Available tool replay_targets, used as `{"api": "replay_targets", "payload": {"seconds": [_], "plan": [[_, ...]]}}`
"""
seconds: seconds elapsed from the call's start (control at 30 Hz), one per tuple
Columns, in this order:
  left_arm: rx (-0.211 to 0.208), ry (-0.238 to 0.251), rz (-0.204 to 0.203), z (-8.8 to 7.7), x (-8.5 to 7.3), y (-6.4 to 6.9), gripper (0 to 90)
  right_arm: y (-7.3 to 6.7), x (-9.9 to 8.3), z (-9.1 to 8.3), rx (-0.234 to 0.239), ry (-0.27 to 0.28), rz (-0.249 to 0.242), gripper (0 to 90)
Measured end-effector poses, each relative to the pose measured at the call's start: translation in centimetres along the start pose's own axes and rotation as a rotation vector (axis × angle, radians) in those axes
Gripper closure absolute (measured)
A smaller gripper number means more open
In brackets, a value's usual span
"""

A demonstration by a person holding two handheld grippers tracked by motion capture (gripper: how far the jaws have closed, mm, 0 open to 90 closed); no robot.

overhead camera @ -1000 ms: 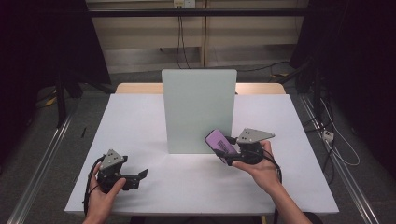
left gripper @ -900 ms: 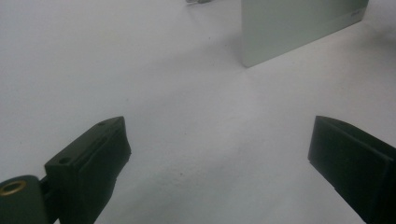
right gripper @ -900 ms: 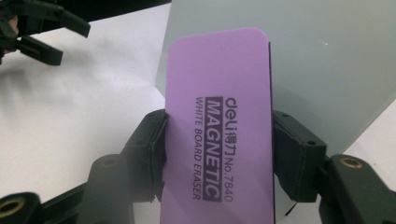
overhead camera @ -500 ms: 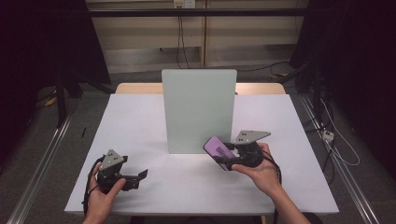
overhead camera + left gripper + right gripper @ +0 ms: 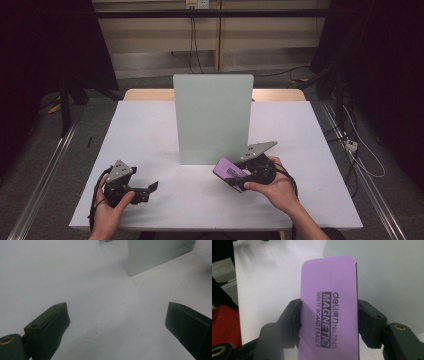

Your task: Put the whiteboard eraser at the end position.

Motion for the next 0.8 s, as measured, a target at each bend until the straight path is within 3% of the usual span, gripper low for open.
{"api": "replay_targets", "payload": {"seconds": [0.4,0.57,0.8], "plan": [[-0.002,-0.002,0.003,0.0,0.0,0.0,5.2,-1.4,0.2,1.5,0.055,-0.052,-0.034,41.5],[-0.002,-0.006,0.006,0.0,0.0,0.0,5.2,-1.5,0.7,2.2,0.061,-0.063,-0.026,41.4],[0.000,-0.007,0.010,0.1,0.0,-0.1,5.2,-1.7,0.8,3.6,0.069,-0.126,-0.045,41.5]]}}
Point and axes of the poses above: each handheld gripper's, and its own axes: z roughly forward along the jaws, x roughly out of its top, y roughly to its right, the point moved 5 cm from there along z, roughly forward along the jaws
